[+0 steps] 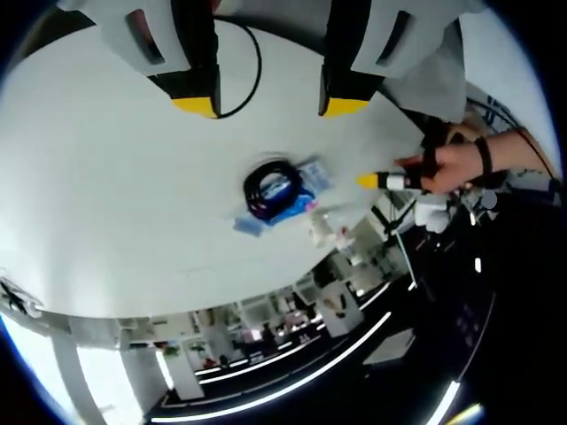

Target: Arrange the tabletop items into an orderly group along one side of the table until the central work area is clear of visible clutter.

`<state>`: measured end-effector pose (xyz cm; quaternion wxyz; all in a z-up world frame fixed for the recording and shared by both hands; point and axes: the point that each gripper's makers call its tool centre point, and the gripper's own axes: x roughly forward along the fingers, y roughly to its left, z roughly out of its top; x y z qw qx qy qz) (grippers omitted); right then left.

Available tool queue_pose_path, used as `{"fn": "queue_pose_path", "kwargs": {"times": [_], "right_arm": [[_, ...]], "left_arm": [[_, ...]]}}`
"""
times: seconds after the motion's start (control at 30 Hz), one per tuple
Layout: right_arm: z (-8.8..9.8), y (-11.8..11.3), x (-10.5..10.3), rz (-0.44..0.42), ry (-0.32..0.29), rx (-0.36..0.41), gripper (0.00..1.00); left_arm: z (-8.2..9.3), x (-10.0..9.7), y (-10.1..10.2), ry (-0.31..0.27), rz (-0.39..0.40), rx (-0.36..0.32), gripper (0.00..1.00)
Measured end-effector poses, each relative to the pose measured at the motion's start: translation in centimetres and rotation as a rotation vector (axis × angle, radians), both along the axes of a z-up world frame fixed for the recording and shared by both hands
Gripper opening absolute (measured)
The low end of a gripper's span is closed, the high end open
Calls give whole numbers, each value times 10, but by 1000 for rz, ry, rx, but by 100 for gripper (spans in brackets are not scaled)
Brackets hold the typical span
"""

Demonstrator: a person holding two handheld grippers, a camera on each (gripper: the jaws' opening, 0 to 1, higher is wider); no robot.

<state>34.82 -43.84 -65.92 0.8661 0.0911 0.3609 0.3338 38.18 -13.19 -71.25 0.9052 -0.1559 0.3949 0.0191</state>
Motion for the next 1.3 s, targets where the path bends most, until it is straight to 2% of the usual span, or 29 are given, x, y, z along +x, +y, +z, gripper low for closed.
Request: {"fn": "queue_pose_path", "kwargs": {"times": [0.4, 0.77, 1.3], "right_arm": [[0, -6, -5, -7, 2, 5, 44], [-2, -18, -9, -25, 5, 7, 44], [-5, -22, -16, -31, 21, 10, 44]], "left_arm": [[-9, 3, -50, 18, -85, -18, 43], [-13, 10, -86, 23, -111, -71, 41], [-14, 26, -117, 27, -126, -129, 37]]}}
